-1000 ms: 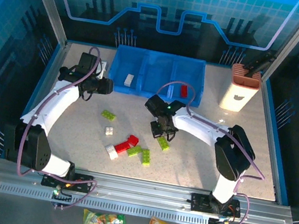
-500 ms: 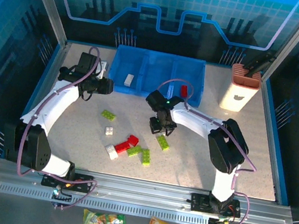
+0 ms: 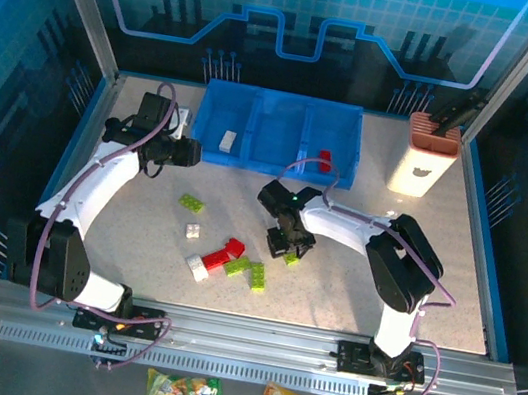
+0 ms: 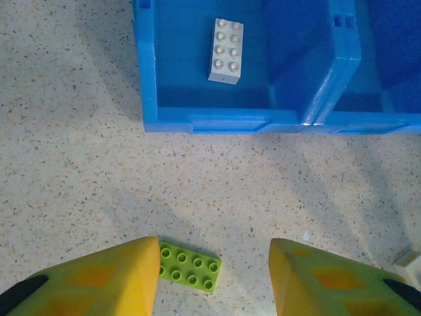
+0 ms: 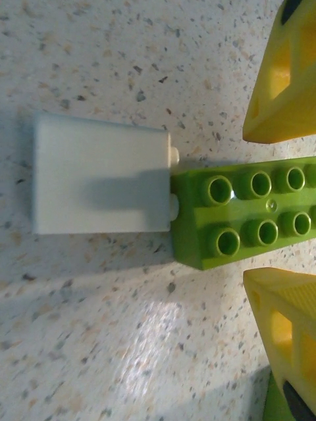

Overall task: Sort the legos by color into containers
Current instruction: Pick up the lego from the center of the table.

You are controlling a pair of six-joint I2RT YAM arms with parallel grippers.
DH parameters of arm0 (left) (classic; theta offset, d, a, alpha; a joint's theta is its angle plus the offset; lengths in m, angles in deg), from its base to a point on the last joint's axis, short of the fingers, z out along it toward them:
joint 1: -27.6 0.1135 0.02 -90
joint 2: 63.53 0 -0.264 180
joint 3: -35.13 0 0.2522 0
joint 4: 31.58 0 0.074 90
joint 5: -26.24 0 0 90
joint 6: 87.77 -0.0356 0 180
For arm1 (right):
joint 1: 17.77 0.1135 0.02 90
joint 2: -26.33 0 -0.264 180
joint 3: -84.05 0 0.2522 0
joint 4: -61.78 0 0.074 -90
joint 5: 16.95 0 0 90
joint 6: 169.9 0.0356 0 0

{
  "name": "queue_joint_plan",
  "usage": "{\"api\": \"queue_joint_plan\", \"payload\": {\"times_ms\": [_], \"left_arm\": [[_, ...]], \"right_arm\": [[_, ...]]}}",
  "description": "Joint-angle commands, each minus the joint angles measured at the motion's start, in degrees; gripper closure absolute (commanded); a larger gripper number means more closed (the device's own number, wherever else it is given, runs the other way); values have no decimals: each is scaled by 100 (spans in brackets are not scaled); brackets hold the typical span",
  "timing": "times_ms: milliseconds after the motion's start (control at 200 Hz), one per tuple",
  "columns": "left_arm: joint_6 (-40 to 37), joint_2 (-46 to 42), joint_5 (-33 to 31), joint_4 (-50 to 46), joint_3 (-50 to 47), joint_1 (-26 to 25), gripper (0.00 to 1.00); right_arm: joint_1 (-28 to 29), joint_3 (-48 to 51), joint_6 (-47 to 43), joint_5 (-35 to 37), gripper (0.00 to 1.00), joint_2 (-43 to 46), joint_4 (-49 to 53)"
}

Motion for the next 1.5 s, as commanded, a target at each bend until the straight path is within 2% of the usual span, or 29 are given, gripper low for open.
{"api": "queue_joint_plan", "payload": {"times_ms": [0,270,620,1096,1496], "left_arm": [[29,-135,121,64,-48,49,52],[22,-99,113,59,-45,52,52],[-6,-132,66,51,-39,56,52],[-87,-229,-7,130,-98,60,52],[-42,-388,101,113,-130,59,52]], "right_arm": [[101,115,104,-18,46,159,-5],[149,246,122,-1,51,174,-62],[254,188,189,-2,67,288,107],[467,361,442,151,67,1123,490],[440,-77,376,281,67,1513,887]]}}
